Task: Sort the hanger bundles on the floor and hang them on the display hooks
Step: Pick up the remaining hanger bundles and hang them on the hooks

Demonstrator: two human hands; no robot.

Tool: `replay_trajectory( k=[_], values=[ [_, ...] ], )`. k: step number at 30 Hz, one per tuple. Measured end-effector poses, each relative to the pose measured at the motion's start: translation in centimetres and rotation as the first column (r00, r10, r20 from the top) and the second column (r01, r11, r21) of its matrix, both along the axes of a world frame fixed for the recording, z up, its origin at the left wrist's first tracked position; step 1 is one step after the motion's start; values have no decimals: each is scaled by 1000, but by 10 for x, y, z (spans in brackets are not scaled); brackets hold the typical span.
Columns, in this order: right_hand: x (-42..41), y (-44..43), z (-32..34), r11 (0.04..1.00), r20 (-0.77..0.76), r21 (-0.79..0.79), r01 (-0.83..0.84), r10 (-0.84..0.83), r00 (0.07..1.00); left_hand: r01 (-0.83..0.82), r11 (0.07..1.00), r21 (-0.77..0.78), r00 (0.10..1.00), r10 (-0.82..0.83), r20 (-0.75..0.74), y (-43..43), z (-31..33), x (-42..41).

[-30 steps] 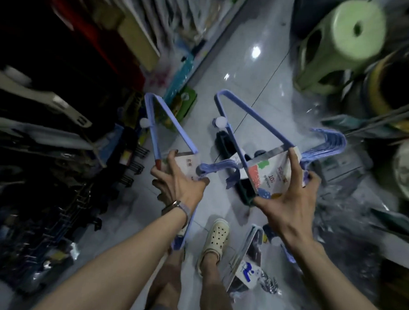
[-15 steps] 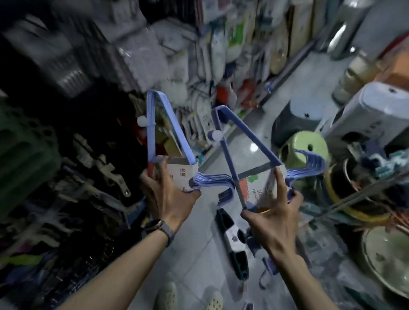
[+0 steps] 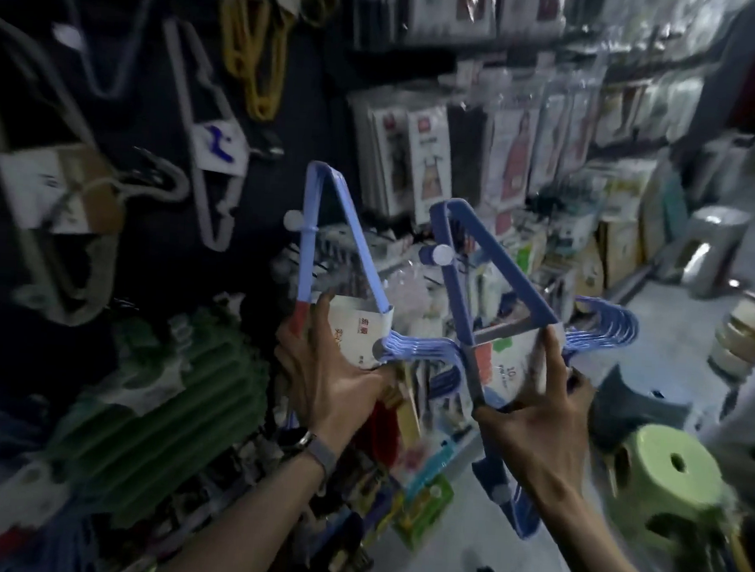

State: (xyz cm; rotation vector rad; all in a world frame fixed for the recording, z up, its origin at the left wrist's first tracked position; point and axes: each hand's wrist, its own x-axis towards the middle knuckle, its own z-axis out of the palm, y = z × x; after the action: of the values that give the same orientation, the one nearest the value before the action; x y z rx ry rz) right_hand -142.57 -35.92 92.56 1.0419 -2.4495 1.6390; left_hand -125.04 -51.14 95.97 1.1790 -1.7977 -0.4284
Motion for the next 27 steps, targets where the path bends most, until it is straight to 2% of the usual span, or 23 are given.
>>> replay_trajectory(
  k=[3, 6, 10, 15, 20, 24, 27],
  values=[
    [40, -16, 41, 997, -21, -50, -52, 51, 998, -44, 994, -96, 999, 45, 9, -2, 34, 44],
    [80, -30, 72, 987, 35, -88, -133, 137, 990, -135, 975, -177, 988, 146, 49, -5, 67, 89],
    [136, -43, 114, 960, 12, -142, -240, 244, 970, -213, 960, -181, 973, 226, 53, 0, 110, 150],
    [197, -57, 146, 914, -18, -204, -351, 354, 935, -321, 893, -316, 916, 377, 137, 2, 144, 238],
    [261, -77, 166, 892, -82, -144, -429, 422, 903, -471, 812, -344, 820, 547, 169, 11, 169, 313],
    [311, -93, 183, 872, -159, -103, -479, 460, 873, -508, 782, -362, 805, 580, 123, 19, 186, 373],
    [344, -107, 196, 853, -181, -109, -510, 487, 854, -557, 734, -388, 761, 638, 116, 29, 200, 410]
  ],
)
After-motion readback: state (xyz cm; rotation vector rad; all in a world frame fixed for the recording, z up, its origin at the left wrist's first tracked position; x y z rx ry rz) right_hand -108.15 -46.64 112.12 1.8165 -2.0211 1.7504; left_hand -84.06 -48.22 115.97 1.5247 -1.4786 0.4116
